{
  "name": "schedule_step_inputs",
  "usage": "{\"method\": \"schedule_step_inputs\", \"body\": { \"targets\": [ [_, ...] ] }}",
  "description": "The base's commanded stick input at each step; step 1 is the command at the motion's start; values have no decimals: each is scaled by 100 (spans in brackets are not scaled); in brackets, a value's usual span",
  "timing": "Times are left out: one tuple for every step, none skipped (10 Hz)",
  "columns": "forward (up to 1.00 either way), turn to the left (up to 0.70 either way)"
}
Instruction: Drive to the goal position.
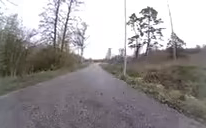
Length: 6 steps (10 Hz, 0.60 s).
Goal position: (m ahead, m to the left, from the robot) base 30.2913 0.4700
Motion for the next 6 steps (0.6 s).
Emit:
{"method": "schedule_step_inputs", "body": {
  "targets": [
    [70, 0],
    [70, 0],
    [70, 0],
    [70, 0],
    [70, 0],
    [70, 0]
  ]
}}
